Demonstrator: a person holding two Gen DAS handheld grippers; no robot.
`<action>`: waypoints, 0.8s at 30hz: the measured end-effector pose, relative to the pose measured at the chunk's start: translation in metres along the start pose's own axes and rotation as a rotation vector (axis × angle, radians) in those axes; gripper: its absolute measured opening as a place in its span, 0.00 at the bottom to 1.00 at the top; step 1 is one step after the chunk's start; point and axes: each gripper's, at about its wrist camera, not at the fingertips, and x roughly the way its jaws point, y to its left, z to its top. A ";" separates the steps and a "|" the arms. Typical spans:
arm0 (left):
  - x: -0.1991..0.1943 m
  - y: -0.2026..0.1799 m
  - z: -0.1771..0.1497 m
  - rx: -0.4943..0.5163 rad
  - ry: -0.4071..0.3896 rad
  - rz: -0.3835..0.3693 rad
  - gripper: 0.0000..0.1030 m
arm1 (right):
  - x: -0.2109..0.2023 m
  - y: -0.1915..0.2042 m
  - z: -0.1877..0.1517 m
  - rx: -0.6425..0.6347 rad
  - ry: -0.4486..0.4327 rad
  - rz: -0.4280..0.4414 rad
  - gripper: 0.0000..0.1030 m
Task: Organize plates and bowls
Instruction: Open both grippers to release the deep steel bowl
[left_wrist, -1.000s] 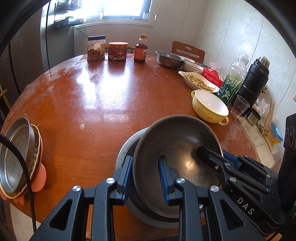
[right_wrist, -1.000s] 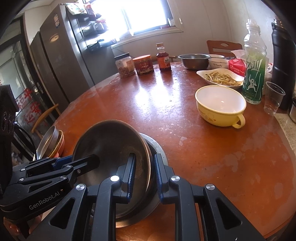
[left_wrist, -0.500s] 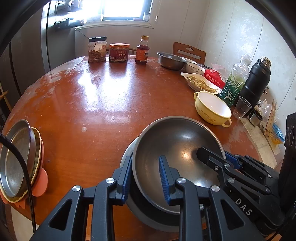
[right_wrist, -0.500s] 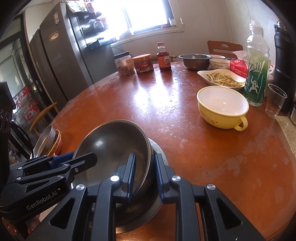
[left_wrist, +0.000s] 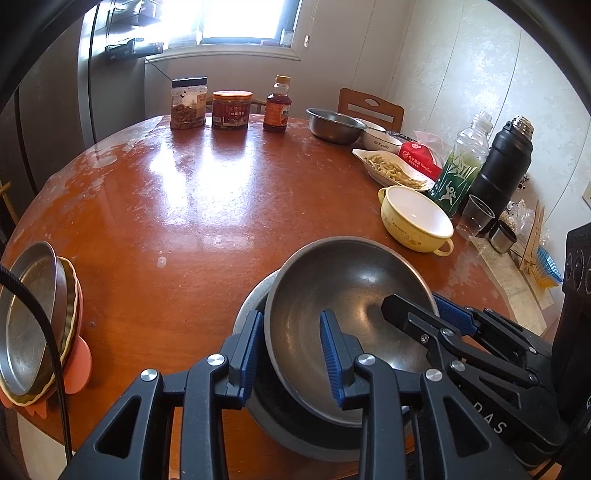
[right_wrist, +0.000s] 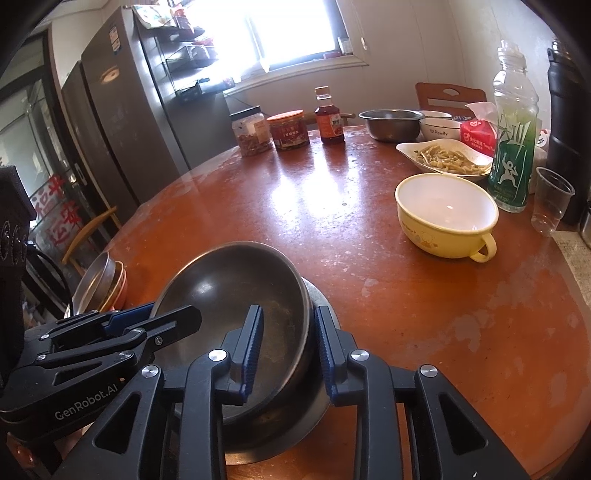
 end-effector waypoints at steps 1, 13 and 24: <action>-0.001 -0.001 0.000 0.002 -0.003 0.001 0.33 | -0.001 0.001 0.000 -0.003 -0.006 -0.002 0.36; -0.014 -0.006 0.000 0.008 -0.035 0.018 0.43 | -0.014 -0.006 0.004 0.027 -0.042 0.005 0.47; -0.023 -0.011 0.006 -0.002 -0.074 0.021 0.48 | -0.029 -0.038 0.005 0.095 -0.081 -0.002 0.55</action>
